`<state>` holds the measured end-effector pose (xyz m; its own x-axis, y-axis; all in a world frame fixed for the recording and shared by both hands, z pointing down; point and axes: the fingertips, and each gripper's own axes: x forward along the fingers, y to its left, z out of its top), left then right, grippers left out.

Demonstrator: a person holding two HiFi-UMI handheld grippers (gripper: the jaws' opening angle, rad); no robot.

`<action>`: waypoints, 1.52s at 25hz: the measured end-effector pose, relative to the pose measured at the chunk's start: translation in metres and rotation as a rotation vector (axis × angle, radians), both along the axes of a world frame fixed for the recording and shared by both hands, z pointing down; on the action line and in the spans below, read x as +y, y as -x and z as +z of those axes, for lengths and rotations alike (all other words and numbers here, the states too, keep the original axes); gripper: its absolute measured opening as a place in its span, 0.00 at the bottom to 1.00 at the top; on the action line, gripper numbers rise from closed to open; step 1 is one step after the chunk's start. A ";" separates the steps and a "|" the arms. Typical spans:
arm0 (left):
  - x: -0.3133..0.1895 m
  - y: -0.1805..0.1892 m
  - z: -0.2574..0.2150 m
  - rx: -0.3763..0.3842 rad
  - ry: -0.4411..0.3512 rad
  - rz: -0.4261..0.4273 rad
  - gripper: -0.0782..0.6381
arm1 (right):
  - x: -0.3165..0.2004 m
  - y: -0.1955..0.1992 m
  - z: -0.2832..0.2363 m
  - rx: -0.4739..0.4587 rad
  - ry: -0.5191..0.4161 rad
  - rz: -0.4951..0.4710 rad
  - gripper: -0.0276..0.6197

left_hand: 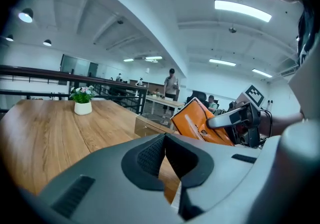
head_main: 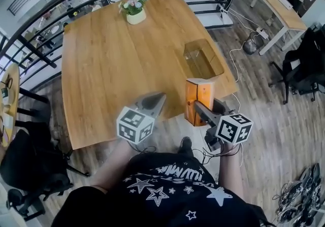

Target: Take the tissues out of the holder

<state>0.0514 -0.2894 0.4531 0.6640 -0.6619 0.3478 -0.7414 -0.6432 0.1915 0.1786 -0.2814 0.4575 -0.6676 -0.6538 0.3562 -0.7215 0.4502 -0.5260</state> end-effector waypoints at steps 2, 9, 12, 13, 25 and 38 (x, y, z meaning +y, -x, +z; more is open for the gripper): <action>0.003 0.002 -0.003 0.005 -0.009 0.017 0.13 | 0.004 -0.001 -0.002 0.000 -0.002 0.031 0.46; 0.015 0.018 -0.006 0.011 -0.024 0.071 0.13 | 0.016 -0.003 -0.008 -0.046 -0.023 0.190 0.46; 0.024 0.032 -0.003 0.009 -0.024 0.087 0.13 | 0.024 0.002 -0.006 -0.056 -0.021 0.233 0.46; 0.029 0.039 -0.001 0.009 -0.024 0.091 0.13 | 0.028 0.007 -0.004 -0.044 -0.022 0.239 0.46; 0.081 0.142 -0.006 0.018 -0.019 0.146 0.13 | 0.079 0.119 -0.011 -0.031 -0.040 0.249 0.46; 0.134 0.193 -0.006 0.049 0.005 0.221 0.13 | 0.147 0.170 -0.022 0.018 -0.014 0.320 0.46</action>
<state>-0.1420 -0.1555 0.4474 0.8091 -0.4967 0.3141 -0.5720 -0.7880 0.2276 0.0083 -0.1347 0.4358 -0.4209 -0.8345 0.3556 -0.8367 0.2058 -0.5075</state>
